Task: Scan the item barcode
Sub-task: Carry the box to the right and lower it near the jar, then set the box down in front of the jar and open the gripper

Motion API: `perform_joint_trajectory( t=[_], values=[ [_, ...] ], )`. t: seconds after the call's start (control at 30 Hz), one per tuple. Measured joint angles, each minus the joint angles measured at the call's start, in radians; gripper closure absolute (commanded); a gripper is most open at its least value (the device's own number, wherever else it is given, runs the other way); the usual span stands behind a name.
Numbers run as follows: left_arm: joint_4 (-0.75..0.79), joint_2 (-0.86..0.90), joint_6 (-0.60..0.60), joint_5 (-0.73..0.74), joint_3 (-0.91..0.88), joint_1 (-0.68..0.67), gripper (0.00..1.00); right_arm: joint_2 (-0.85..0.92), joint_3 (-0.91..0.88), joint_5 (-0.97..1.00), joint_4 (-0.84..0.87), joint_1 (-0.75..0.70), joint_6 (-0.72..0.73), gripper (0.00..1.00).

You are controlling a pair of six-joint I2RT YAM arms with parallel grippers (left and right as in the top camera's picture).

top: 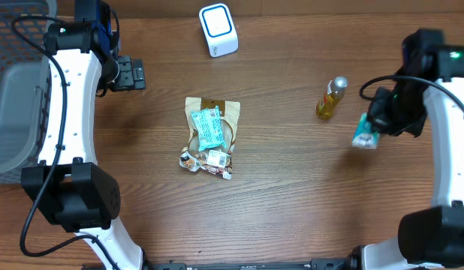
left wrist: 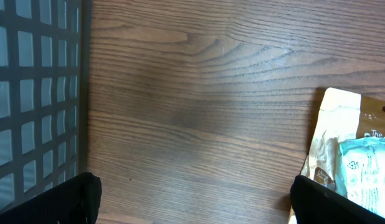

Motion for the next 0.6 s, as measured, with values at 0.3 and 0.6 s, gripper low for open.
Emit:
perform_joint_trajectory(
  t=[0.3, 0.6],
  values=[
    [-0.001, 0.0, 0.0, 0.0, 0.0, 0.0, 0.0, 0.02, -0.278, 0.005, 0.249, 0.0, 0.022, 0.96],
    [0.0, 0.0, 0.0, 0.0, 0.0, 0.0, 0.01, 0.02, -0.402, 0.064, 0.411, 0.0, 0.026, 0.96]
  ],
)
